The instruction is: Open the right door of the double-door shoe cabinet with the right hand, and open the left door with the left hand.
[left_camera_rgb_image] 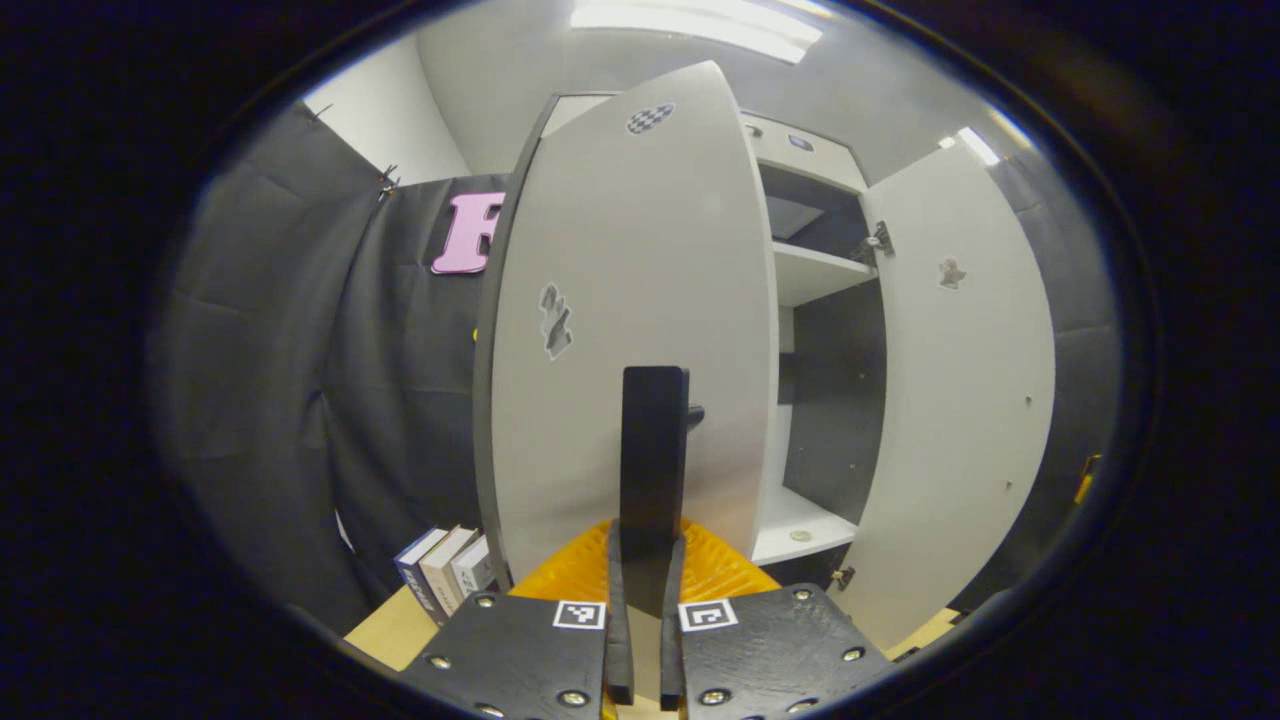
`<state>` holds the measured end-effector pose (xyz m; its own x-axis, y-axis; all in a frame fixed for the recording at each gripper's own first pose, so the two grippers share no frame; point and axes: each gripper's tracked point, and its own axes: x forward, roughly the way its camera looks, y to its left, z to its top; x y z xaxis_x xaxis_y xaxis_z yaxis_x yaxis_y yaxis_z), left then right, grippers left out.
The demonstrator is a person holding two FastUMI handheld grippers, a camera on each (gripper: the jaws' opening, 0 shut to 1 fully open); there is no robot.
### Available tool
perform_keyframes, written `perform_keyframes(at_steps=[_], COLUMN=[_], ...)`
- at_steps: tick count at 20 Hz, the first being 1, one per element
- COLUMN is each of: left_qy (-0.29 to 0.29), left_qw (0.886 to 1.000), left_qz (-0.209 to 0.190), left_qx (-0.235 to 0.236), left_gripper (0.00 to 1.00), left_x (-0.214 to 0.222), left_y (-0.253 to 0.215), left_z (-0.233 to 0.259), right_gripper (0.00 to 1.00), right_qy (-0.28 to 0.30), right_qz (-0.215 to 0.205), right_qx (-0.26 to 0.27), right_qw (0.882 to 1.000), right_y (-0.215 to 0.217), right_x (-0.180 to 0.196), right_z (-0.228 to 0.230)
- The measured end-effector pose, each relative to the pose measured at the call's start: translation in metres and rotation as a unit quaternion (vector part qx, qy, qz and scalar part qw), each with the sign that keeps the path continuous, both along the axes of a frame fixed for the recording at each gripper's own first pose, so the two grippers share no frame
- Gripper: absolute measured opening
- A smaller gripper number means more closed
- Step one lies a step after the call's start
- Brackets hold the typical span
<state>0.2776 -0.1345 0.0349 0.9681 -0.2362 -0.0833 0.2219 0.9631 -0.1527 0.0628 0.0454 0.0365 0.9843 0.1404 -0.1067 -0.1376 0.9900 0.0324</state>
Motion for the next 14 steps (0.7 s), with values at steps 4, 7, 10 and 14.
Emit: perform_keyframes(at_steps=[4,7,10,14], left_qy=[-0.005,-0.012,-0.015,-0.017], left_qw=[1.0,1.0,1.0,1.0], left_qz=[-0.006,-0.013,-0.013,0.009], left_qx=[-0.001,0.014,0.012,0.005], left_gripper=[0.13,0.11,0.11,0.11], left_x=[-0.002,-0.002,-0.002,0.0], left_y=[0.001,0.007,0.009,0.017], left_z=[0.0,-0.001,-0.001,0.001], right_gripper=[0.96,0.97,0.96,0.97], right_qy=[0.0,0.002,0.007,0.011], right_qz=[0.002,0.001,-0.005,-0.016], right_qx=[-0.005,-0.006,-0.009,-0.011], right_qw=[1.0,1.0,1.0,1.0], right_y=[0.025,0.038,0.049,0.057], right_x=[-0.011,-0.018,-0.03,-0.043], right_z=[0.002,0.002,-0.001,0.001])
